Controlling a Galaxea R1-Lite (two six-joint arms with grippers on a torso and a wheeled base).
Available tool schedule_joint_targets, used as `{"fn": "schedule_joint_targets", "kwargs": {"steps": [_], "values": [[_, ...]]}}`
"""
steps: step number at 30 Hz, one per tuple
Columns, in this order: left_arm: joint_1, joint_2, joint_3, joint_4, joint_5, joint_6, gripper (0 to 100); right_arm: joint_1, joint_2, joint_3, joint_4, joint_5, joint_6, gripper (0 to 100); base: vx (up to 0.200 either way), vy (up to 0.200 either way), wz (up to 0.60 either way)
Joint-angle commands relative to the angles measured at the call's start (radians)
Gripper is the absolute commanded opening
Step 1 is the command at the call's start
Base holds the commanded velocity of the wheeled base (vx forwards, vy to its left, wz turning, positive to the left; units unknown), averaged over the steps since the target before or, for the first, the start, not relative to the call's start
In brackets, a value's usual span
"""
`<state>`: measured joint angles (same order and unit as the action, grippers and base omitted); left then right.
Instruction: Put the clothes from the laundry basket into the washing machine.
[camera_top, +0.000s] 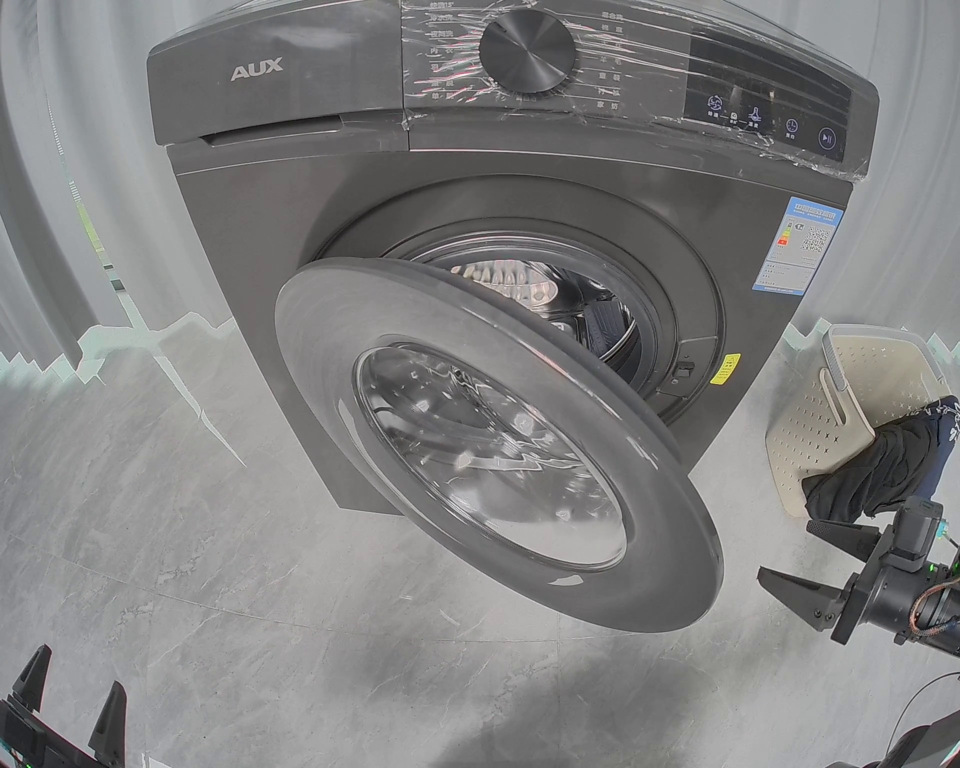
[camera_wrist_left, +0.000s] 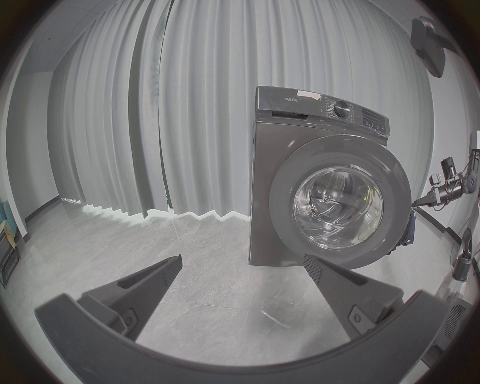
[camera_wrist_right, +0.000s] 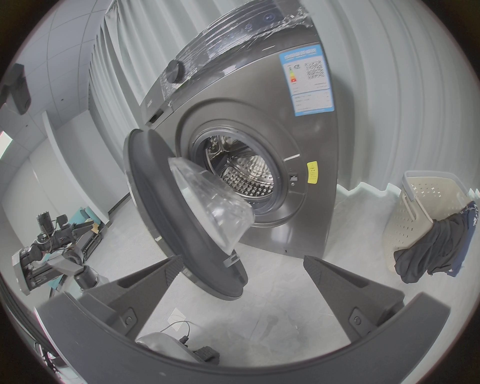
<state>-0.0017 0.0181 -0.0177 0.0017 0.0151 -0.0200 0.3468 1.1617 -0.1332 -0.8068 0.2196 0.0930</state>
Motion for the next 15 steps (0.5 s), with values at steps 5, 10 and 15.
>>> {"fn": "schedule_joint_targets", "kwargs": {"steps": [5,10,15], "values": [[0.0,-0.017,0.016,0.0,0.0,-0.001,100,-0.011,0.231,-0.114,-0.018,-0.075,0.004,100,0.0,0.0,0.0],[0.0,-0.017,0.015,0.0,0.0,-0.001,100,0.055,0.306,-0.141,-0.02,-0.097,0.016,100,0.0,0.0,0.0],[0.0,-0.017,0.016,0.0,0.0,-0.001,100,0.12,0.323,-0.134,-0.02,-0.1,0.016,100,0.0,0.0,0.0]]}}
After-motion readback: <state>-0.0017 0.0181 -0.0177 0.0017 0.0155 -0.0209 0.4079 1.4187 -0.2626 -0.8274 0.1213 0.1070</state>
